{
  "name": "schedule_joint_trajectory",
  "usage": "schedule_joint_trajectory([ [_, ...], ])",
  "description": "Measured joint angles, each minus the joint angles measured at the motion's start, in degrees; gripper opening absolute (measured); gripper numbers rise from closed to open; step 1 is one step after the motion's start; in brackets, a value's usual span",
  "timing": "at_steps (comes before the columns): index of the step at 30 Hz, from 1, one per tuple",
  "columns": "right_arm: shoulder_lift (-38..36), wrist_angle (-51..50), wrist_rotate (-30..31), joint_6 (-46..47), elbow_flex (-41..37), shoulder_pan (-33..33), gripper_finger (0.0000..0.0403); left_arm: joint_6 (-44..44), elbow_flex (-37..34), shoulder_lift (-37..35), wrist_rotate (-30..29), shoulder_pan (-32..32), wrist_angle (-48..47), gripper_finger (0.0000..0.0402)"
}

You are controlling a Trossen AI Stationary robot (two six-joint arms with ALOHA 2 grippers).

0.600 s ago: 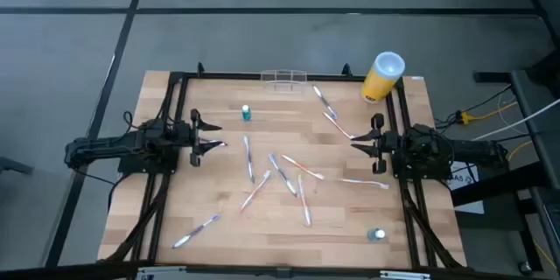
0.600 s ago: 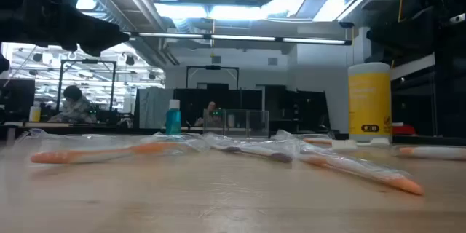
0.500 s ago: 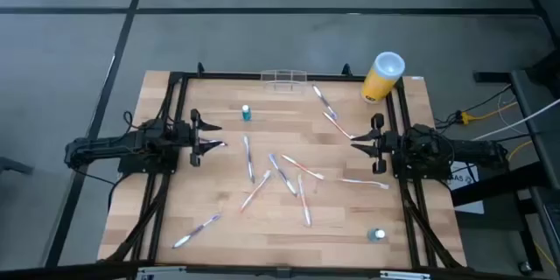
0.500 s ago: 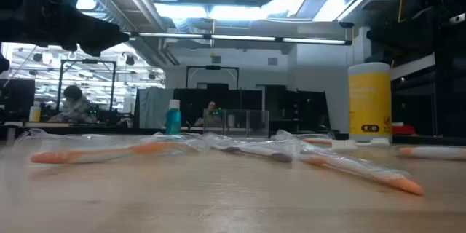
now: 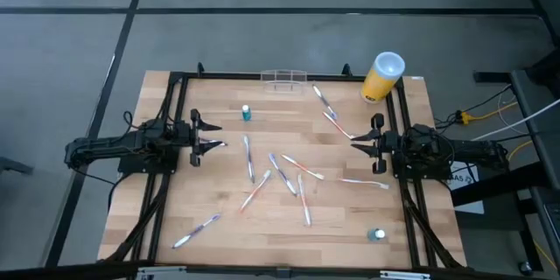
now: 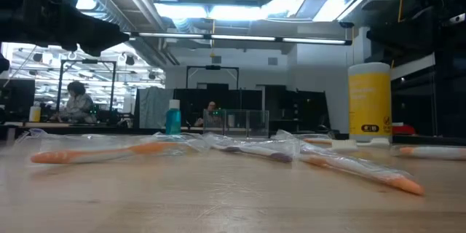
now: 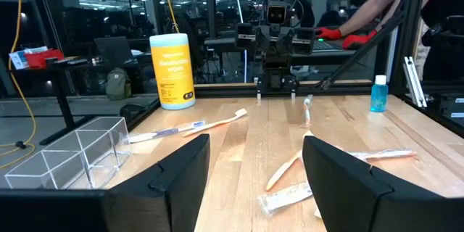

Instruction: Pick & Place toothbrushing station

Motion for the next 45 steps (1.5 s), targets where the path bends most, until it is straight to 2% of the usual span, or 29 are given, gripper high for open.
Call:
schedule_joint_trajectory([
  [33, 0.0, -0.01, 0.0, 0.0, 0.02, -0.01, 0.0077, 0.0, 0.0, 0.0, 0.0, 0.02, -0.02, 0.0219],
  [37, 0.04, 1.58, 6.11, -9.06, 0.0, -0.24, 0.0077, 0.0, 0.0, 0.0, -0.02, 0.02, -0.02, 0.0217],
  [39, 0.04, 1.86, 5.7, -10.65, 0.0, -0.15, 0.0077, 0.02, 0.0, 0.02, -0.02, 0.02, -0.01, 0.0217],
  [41, 0.08, 2.53, 3.78, -9.31, 0.0, -0.15, 0.0077, 0.0, 0.0, 0.0, -0.02, 0.02, -0.02, 0.0218],
  [45, 0.07, 6.3, 1.29, 3.99, 0.01, -0.15, 0.0077, 0.01, 0.0, 0.01, -0.01, 0.02, -0.02, 0.0218],
])
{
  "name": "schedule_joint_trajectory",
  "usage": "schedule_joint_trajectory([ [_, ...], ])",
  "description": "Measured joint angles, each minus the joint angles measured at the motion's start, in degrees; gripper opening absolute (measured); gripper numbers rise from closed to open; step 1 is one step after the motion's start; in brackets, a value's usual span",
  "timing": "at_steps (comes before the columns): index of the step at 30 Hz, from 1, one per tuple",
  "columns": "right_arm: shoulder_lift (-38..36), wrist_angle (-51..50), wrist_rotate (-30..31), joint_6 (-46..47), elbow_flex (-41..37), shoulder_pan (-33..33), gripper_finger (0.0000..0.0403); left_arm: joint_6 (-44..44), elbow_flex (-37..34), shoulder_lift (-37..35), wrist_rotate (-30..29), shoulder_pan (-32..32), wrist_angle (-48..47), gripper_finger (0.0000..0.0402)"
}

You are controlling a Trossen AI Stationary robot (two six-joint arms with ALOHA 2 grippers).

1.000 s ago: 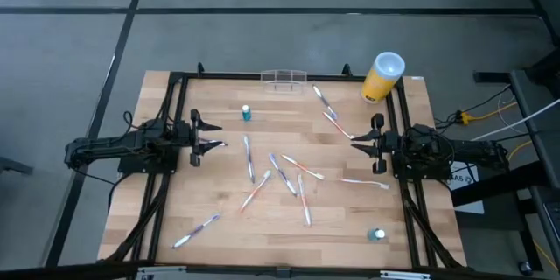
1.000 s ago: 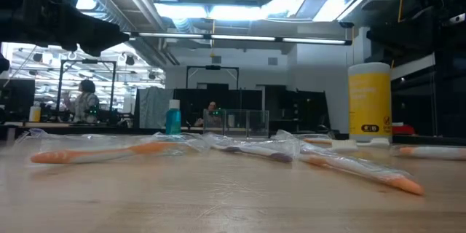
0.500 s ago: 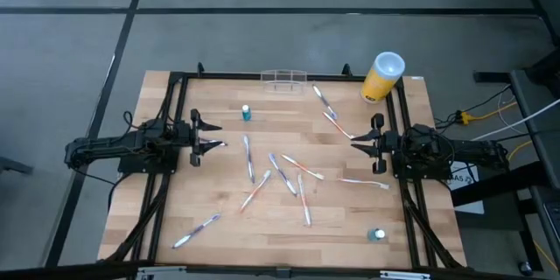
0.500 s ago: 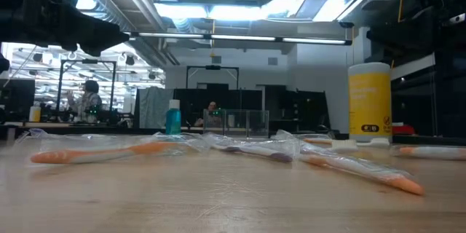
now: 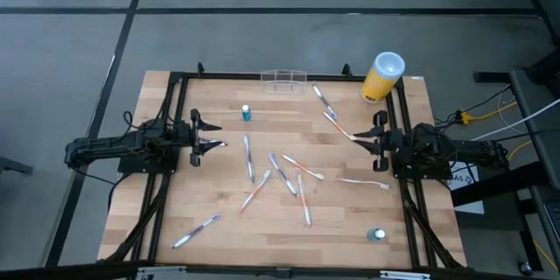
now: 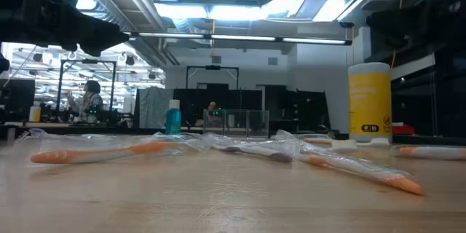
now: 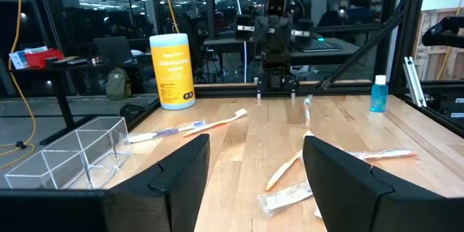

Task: Pick & Place toothbrushing station
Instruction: Put the orange toothbrush into the transparent organizer

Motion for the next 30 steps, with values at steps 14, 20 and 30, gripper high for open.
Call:
schedule_joint_trajectory([
  [14, 0.75, 17.62, 12.14, 47.37, -0.01, 2.05, 0.0077, -8.11, 0.0, -0.01, 0.99, -0.14, 7.27, 0.0217],
  [20, 4.66, 43.22, 6.18, 38.98, 0.01, 5.35, 0.0077, -25.13, 0.0, 0.01, -5.45, -0.23, 21.34, 0.0218],
  [30, 24.13, 57.58, -5.68, 15.02, 12.72, 12.77, 0.0077, -39.94, 0.0, -0.01, -8.28, -0.22, 50.07, 0.0219],
])
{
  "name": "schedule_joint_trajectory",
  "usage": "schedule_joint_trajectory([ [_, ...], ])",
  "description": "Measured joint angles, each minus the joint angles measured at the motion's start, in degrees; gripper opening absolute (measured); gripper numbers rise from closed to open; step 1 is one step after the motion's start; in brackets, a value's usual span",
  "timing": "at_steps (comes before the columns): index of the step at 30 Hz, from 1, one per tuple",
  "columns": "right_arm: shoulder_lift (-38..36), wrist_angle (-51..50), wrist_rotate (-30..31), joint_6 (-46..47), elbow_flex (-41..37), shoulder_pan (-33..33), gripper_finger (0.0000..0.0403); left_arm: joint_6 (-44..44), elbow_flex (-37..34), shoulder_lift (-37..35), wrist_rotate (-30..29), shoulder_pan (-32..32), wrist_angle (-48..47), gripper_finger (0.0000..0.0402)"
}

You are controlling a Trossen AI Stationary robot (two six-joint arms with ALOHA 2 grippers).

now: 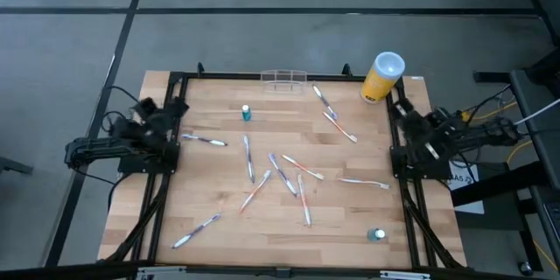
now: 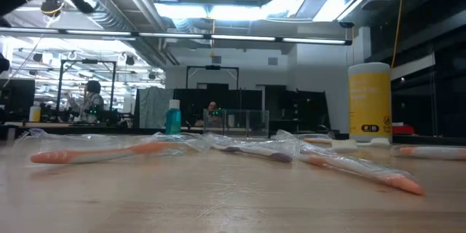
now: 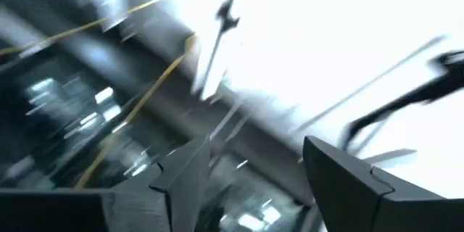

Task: Pick & Place toothbrushing station
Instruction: Put the orange toothbrush into the transparent organizer

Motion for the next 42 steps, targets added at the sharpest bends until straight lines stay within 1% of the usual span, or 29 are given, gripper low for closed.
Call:
schedule_joint_trajectory([
  [3, 6.17, 0.44, -13.44, -8.19, 9.68, 2.02, 0.0077, 1.38, 0.09, 0.0, 1.37, 0.0, 7.88, 0.0217],
  [5, 9.42, 0.24, -21.67, -11.63, 16.26, 2.94, 0.0077, 2.4, 0.78, 0.0, 1.07, 0.0, 10.07, 0.0217],
  [6, 10.84, -0.57, -24.77, -12.74, 19.82, 3.23, 0.0077, 3.07, 1.29, 0.0, 1.06, 0.0, 10.48, 0.0217],
  [8, 13.1, -4.82, -28.01, -13.49, 26.31, 3.4, 0.0077, 5.4, 2.28, 0.01, 1.22, 0.0, 10.42, 0.0219],
  [10, 14.5, -13.47, -27.9, -13.17, 33.05, 3.32, 0.0077, 7.59, 3.11, 0.64, 1.67, 0.0, 10.22, 0.0219],
  [13, 16.52, -30.88, -23.92, -14.48, 44.18, 3.32, 0.0077, 8.23, 5.6, 2.52, 0.36, 0.0, 9.94, 0.0217],
  [14, 17.2, -37.62, -21.07, -14.67, 48.06, 3.32, 0.0077, 8.97, 6.77, 3.68, 0.25, 0.0, 9.33, 0.0217],
  [15, 18.01, -45.66, -16.62, -14.56, 52.28, 3.32, 0.0077, 9.8, 8.15, 4.86, 0.2, 0.0, 7.57, 0.0217],
  [16, 19.02, -54.88, -10.3, -13.93, 56.85, 3.32, 0.0077, 10.37, 9.95, 6.15, -0.31, 0.0, 4.59, 0.0217],
  [17, 20.11, -64.2, -3.44, -12.47, 61.39, 3.32, 0.0077, 10.44, 12.18, 7.53, -1.27, -0.02, 0.53, 0.0216],
  [19, 22.9, -84.16, 8.48, -7.62, 70.81, 3.31, 0.0077, 9.5, 18.15, 10.57, -5.24, -0.02, -12.03, 0.0216],
  [21, 26.75, -101.18, 16.54, -0.89, 79.61, 3.27, 0.0077, 8.32, 25.02, 14.24, -9.88, -0.02, -27.65, 0.0216],
  [22, 28.69, -109.01, 18.79, 2.78, 83.36, 3.27, 0.0077, 7.78, 28.57, 16.54, -11.88, -0.02, -34.25, 0.0216],
  [23, 30.59, -116.05, 19.44, 6.06, 86.64, 3.29, 0.0077, 7.57, 32.19, 18.86, -13.39, -0.02, -40.01, 0.0216],
  [26, 36.29, -130.56, 19.07, 12.08, 93.53, 3.28, 0.0077, 10.8, 41.89, 25.3, -14.82, -0.02, -50.63, 0.0216],
  [28, 39.03, -136.89, 21.04, 13.86, 95.63, 2.82, 0.0077, 14.1, 47.78, 29.13, -16.85, -0.02, -56.49, 0.0216],
  [31, 41.75, -139.26, 23.55, 18.29, 96.2, 1.93, 0.0077, 17.46, 55.94, 33.9, -21.78, -0.02, -66.54, 0.0216],
  [32, 42.84, -138.83, 23.12, 19.74, 96.2, 1.68, 0.0077, 17.82, 58.44, 35.29, -23.87, -0.02, -70.05, 0.0216],
  [35, 46.75, -139.41, 19.23, 22.91, 95.99, 0.69, 0.0077, 18.27, 64.05, 38.66, -28.64, -0.02, -79.45, 0.0216],
  [38, 50.15, -143.36, 19.33, 32.89, 94.54, -1.29, 0.0077, 16.8, 66.9, 41.04, -29.83, 0.0, -86.11, 0.0216],
  [41, 53.56, -151.57, 22.37, 44.99, 91.56, -3.99, 0.0077, 15.34, 67.04, 42.33, -30.06, -0.02, -87.21, 0.0216],
  [42, 54.7, -154.19, 22.44, 48.67, 89.87, -5.0, 0.0077, 14.64, 67.04, 42.79, -30.36, -0.01, -87.67, 0.0216],
])
